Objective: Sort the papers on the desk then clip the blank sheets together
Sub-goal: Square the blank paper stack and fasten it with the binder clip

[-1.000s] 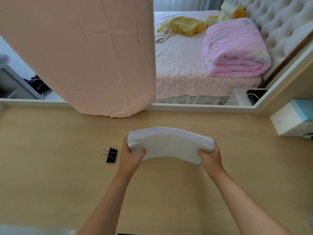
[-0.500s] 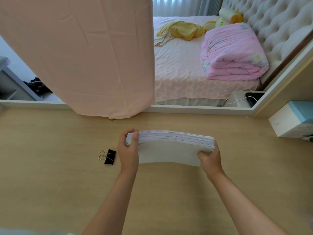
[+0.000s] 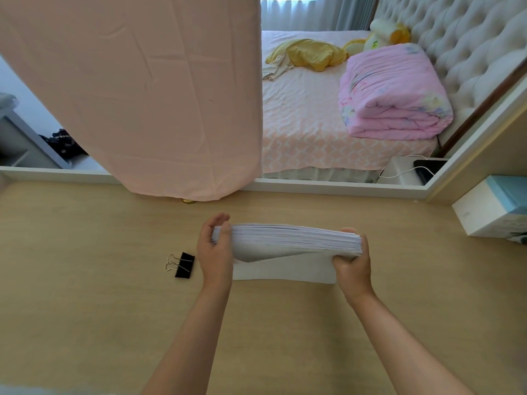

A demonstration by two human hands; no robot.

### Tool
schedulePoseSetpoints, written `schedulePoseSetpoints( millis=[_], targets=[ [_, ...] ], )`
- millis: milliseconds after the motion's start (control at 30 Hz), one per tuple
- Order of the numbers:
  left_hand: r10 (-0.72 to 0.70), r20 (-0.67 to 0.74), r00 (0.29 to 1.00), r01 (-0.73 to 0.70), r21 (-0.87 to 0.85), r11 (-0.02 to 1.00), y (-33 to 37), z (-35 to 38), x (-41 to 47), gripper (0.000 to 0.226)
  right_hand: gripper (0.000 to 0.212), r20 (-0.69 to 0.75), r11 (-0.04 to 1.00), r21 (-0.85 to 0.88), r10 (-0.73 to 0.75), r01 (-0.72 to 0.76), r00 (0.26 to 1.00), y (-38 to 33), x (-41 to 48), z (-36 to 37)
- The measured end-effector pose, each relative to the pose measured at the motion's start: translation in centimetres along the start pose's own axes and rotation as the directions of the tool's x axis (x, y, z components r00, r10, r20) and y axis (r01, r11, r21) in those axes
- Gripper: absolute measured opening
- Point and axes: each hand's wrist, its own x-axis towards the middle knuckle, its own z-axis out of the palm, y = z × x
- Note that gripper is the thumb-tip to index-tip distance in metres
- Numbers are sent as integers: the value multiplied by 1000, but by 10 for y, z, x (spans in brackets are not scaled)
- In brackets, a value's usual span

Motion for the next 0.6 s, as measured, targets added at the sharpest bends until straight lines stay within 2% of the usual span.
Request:
schedulePoseSetpoints(
  millis=[167, 367, 400, 433, 500, 567, 600],
  targets=[
    [-40, 48, 998, 39, 29, 999, 7, -4, 9, 21, 36, -25, 998, 37, 61, -60, 998, -3, 5, 1],
    [31, 120, 992, -72, 355, 932, 14, -7, 17, 25, 30, -7, 998, 47, 48, -48, 999, -1, 10, 2],
    [76, 142, 987, -135, 471, 872, 18, -6, 17, 28, 32, -12, 998, 43, 45, -44, 999, 0, 11, 2],
    [137, 179, 974, -219, 610, 761, 21, -3, 18, 31, 32, -17, 998, 41, 40, -40, 999, 0, 12, 2],
    [280, 332, 901, -428, 789, 441, 26, 13, 14, 33, 31, -17, 998, 49, 37, -36, 999, 0, 11, 3],
    [303, 564, 768, -627, 758, 179, 26, 40, 1, 40, 27, -23, 998, 62, 27, -26, 999, -1, 10, 4],
    [283, 679, 677, -727, 678, 111, 22, 54, -7, 47, 26, -34, 998, 67, 23, -21, 999, -1, 10, 5]
  ],
)
